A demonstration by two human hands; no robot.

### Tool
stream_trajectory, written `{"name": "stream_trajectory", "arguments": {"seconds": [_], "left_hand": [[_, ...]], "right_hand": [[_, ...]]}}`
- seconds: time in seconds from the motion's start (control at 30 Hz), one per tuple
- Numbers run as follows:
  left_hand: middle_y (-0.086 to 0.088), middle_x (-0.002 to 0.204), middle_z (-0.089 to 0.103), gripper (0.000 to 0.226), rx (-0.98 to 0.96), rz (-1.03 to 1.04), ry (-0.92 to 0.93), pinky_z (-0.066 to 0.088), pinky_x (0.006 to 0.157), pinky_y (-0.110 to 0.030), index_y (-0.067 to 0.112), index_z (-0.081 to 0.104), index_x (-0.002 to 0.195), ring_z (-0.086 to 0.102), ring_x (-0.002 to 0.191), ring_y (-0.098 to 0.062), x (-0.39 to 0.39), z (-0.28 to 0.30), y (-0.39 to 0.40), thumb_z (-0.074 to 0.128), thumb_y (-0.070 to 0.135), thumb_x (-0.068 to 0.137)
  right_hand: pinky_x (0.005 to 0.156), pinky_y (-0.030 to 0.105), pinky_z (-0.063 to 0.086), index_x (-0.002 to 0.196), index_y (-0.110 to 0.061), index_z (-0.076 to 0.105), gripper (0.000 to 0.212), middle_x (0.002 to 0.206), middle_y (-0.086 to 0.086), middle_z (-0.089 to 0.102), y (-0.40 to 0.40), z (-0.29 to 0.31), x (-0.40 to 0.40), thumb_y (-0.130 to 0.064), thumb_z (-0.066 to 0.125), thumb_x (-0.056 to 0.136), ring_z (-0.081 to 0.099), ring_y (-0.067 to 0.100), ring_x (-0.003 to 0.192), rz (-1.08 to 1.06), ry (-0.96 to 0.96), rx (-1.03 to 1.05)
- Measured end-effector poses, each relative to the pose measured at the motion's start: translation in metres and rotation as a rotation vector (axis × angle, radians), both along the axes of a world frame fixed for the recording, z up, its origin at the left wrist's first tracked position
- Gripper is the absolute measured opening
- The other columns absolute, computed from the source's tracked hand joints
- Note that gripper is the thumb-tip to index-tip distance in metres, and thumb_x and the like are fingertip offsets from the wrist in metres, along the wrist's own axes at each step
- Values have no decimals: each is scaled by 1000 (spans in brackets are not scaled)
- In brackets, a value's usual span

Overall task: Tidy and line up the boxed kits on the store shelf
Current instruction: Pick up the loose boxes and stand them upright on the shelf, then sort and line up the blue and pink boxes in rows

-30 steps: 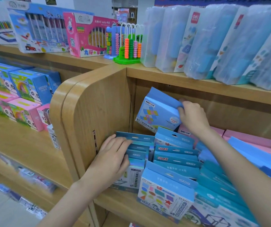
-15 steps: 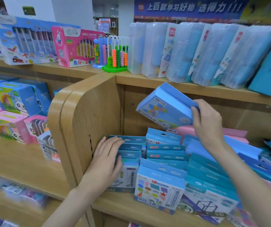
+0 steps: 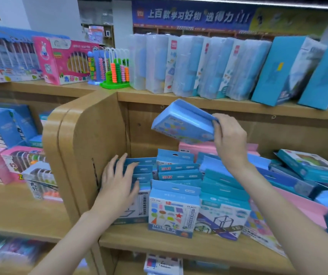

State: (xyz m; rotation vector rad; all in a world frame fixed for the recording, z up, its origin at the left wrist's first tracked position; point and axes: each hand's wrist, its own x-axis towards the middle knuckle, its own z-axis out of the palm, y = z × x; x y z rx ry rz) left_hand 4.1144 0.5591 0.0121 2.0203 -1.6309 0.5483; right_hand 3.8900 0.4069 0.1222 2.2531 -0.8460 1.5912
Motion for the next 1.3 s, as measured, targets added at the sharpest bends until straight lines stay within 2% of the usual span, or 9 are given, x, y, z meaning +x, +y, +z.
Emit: {"name": "stream_trajectory", "arguments": {"seconds": [0.17, 0.27, 0.37, 0.57, 0.8, 0.9, 1.07, 1.17, 1.3], "left_hand": [[-6, 104, 64, 44, 23, -76, -44, 23, 99, -36, 10, 57, 113, 60, 96, -27, 7, 5, 5, 37, 33, 82], [-5, 107, 64, 44, 47, -102, -44, 26, 105, -37, 11, 56, 117, 60, 100, -24, 10, 4, 7, 36, 32, 83], [-3, 113, 62, 46, 81, -119, -32, 18, 107, -33, 12, 55, 120, 57, 106, -22, 13, 5, 9, 36, 33, 84], [-5, 121, 59, 47, 96, -138, -12, 19, 113, -38, 10, 53, 124, 52, 116, -24, 11, 4, 12, 36, 31, 86], [-8, 122, 55, 44, -80, -169, 39, 18, 109, -37, 9, 49, 122, 46, 116, -21, -15, 19, 18, 34, 25, 84], [-8, 117, 57, 40, -152, -302, 15, 23, 105, -38, 9, 50, 119, 45, 110, -19, -53, 28, 5, 35, 21, 84], [-7, 112, 60, 36, -159, -506, 27, 25, 102, -42, 11, 46, 117, 49, 103, -17, -129, 24, -34, 37, 17, 83], [-6, 113, 60, 38, -124, -589, 56, 25, 102, -40, 12, 45, 120, 50, 103, -18, -175, 19, -48, 37, 19, 83], [-5, 125, 55, 45, -79, -695, 5, 24, 104, -39, 14, 43, 126, 46, 113, -19, -229, 17, -62, 43, 30, 83]], "right_hand": [[45, 28, 45, 94, -7, 63, 22, 80, 7, 64, -8, -1, 83, 2, 66, 75, 60, 28, 74, -28, 269, 16], [59, 34, 39, 106, -10, 55, 21, 100, 7, 61, -15, -11, 115, -8, 57, 85, 54, 29, 97, -42, 501, 277], [65, 35, 40, 103, -11, 55, 17, 103, 12, 62, -25, -31, 129, -7, 44, 91, 57, 35, 96, -33, 671, 444], [79, 39, 47, 109, -10, 61, 27, 106, 16, 66, -42, -43, 120, -6, 43, 89, 59, 35, 98, 30, 535, 715], [84, 28, 38, 104, -7, 64, 19, 103, 9, 68, -10, -22, 6, -7, 52, 88, 57, 30, 101, 93, 270, 627], [80, 25, 30, 106, -7, 63, 20, 108, 7, 66, 10, -24, -72, -8, 53, 89, 53, 29, 104, -44, 243, 600], [88, 38, 38, 100, -3, 65, 19, 105, 14, 67, 32, -34, -209, -11, 56, 85, 56, 36, 103, -327, 99, 607], [99, 41, 31, 123, -17, 54, 52, 128, 13, 55, 31, -49, -272, -36, 52, 75, 46, 36, 120, -370, 338, 807], [103, 40, 28, 132, -43, 24, 75, 150, -7, 20, 14, -67, -313, -18, 64, 74, 28, 27, 133, -183, 614, 885]]}}
